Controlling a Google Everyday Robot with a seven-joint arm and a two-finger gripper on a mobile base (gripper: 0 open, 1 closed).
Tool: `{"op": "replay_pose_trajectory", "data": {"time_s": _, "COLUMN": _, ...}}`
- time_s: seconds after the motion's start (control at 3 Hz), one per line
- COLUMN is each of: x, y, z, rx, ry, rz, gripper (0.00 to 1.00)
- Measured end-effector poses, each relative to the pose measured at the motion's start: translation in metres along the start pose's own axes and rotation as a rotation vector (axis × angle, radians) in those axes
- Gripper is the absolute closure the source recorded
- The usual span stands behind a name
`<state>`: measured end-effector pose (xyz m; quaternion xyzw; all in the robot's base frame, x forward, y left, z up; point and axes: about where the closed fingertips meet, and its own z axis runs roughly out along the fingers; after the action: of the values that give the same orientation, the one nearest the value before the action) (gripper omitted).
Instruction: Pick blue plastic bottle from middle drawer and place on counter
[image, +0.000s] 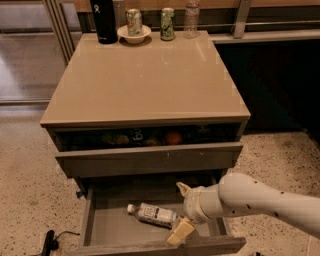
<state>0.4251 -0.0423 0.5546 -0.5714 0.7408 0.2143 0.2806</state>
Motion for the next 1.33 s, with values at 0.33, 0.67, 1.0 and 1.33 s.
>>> {"op": "replay_pose_trajectory", "data": {"time_s": 0.33, "x": 0.0, "y": -0.003, "z": 0.03, "rx": -0.017, "ry": -0.031, "rz": -0.034, "gripper": 0.0}}
{"op": "replay_pose_trajectory", "data": {"time_s": 0.67, "x": 0.001, "y": -0.005, "z": 0.048, "rx": -0.018, "ry": -0.037, "rz": -0.05, "gripper": 0.0}}
{"op": "replay_pose_trajectory", "data": {"time_s": 1.0, "x": 0.002, "y": -0.019, "z": 0.092, "rx": 0.026, "ry": -0.024, "rz": -0.078, "gripper": 0.0}}
{"op": "replay_pose_trajectory", "data": {"time_s": 1.33, "x": 0.002, "y": -0.019, "z": 0.092, "rx": 0.026, "ry": -0.024, "rz": -0.078, "gripper": 0.04}}
